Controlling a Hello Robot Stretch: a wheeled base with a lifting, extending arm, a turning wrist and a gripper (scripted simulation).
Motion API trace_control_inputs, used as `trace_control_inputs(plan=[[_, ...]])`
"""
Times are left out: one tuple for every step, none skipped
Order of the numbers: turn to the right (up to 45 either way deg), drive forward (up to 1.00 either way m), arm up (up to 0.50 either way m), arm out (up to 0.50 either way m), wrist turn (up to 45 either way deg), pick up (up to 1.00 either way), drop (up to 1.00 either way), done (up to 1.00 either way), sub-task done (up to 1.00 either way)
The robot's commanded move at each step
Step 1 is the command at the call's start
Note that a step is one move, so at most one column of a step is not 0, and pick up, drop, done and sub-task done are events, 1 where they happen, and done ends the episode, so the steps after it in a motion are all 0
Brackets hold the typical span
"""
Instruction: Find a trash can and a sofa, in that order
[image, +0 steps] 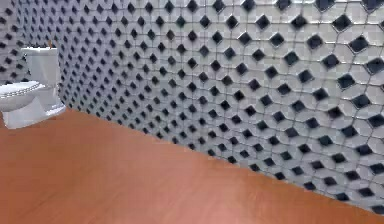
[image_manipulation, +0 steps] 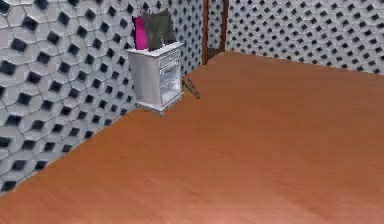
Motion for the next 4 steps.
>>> trace_control_inputs(plan=[[-45.0, 0.00, 0.00, 0.00, 0.0, 0.00, 0.00, 0.00, 0.00], [-6.0, 0.00, 0.00, 0.00, 0.0, 0.00, 0.00, 0.00, 0.00], [0.0, 1.00, 0.00, 0.00, 0.0, 0.00, 0.00, 0.00, 0.00], [-3.0, 0.00, 0.00, 0.00, 0.0, 0.00, 0.00, 0.00, 0.00]])
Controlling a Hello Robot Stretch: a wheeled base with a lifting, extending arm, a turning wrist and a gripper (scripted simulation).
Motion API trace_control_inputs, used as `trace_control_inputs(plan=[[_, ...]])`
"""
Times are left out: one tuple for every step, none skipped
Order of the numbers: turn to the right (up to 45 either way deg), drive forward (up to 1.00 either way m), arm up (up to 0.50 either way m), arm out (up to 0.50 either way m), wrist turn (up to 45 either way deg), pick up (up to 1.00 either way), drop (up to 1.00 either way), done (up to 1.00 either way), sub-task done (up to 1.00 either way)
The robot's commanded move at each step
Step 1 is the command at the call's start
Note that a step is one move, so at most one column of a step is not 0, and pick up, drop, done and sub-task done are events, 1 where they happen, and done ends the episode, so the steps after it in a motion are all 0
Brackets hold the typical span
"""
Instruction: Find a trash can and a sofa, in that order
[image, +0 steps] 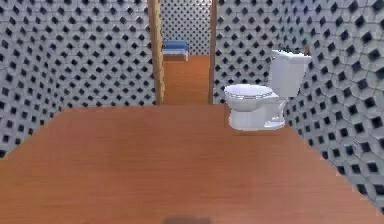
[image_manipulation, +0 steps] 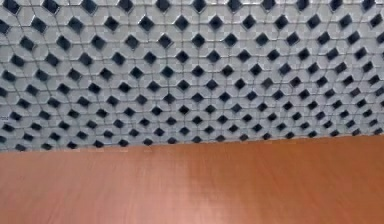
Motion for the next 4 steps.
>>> trace_control_inputs(plan=[[0.0, 1.00, 0.00, 0.00, 0.0, 0.00, 0.00, 0.00, 0.00], [0.0, 1.00, 0.00, 0.00, 0.0, 0.00, 0.00, 0.00, 0.00], [0.0, 1.00, 0.00, 0.00, 0.0, 0.00, 0.00, 0.00, 0.00], [3.0, 0.00, 0.00, 0.00, 0.0, 0.00, 0.00, 0.00, 0.00]])
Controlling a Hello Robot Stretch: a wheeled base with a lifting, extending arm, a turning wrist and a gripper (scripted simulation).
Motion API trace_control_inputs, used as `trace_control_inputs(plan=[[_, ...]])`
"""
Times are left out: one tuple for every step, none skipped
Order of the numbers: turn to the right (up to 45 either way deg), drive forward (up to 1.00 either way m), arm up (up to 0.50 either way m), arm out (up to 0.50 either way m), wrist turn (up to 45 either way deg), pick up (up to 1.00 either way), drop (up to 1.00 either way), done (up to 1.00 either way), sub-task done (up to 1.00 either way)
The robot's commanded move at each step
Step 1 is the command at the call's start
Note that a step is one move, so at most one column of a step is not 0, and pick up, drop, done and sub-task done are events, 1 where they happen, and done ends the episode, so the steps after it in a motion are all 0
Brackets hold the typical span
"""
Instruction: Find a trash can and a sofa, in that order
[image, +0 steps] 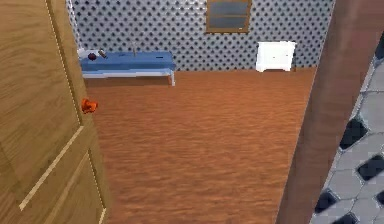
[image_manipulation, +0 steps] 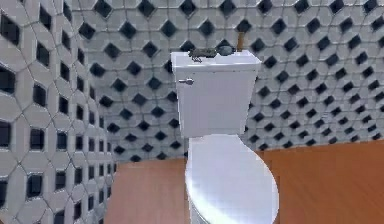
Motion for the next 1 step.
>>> trace_control_inputs(plan=[[0.0, 0.65, 0.00, 0.00, 0.0, 0.00, 0.00, 0.00, 0.00]])
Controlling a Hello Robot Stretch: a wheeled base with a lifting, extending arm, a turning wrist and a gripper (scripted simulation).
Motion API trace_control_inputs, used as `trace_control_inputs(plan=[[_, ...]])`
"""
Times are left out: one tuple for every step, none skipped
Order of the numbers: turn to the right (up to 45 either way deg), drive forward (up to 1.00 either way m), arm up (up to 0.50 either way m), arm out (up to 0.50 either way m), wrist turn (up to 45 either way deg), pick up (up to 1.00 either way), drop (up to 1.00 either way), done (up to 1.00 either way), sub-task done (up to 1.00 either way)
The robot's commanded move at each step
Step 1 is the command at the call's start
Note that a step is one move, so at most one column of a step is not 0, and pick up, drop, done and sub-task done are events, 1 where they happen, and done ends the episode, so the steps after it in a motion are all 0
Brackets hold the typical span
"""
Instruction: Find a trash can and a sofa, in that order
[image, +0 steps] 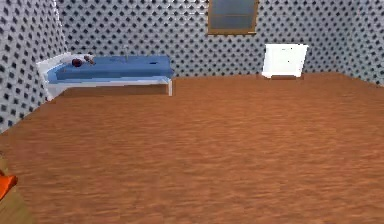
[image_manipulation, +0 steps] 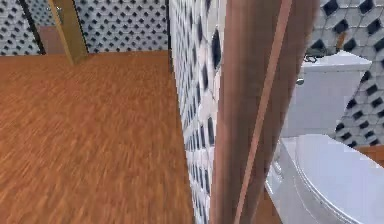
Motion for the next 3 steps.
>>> trace_control_inputs(plan=[[36.0, 0.00, 0.00, 0.00, 0.0, 0.00, 0.00, 0.00, 0.00], [0.0, 0.20, 0.00, 0.00, 0.0, 0.00, 0.00, 0.00, 0.00], [18.0, 0.00, 0.00, 0.00, 0.0, 0.00, 0.00, 0.00, 0.00]])
